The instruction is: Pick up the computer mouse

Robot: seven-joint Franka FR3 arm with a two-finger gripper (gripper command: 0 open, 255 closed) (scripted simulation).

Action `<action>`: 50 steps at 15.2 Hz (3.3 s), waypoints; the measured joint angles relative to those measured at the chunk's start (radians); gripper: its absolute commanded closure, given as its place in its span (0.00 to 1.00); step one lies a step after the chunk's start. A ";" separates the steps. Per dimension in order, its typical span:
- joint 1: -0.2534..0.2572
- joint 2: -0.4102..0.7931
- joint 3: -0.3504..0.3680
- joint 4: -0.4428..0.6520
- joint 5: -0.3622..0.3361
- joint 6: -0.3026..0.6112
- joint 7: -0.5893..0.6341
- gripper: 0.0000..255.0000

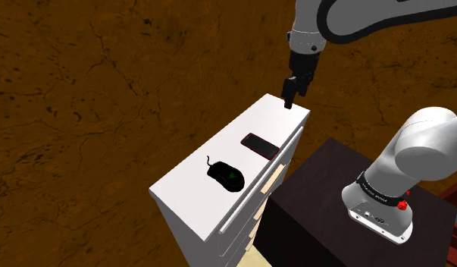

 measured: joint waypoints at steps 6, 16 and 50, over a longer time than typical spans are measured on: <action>0.028 0.140 0.101 0.017 0.042 0.140 0.114 0.00; 0.045 0.507 0.265 0.177 -0.023 0.366 0.358 0.00; 0.145 0.923 0.296 0.439 -0.265 0.493 0.648 1.00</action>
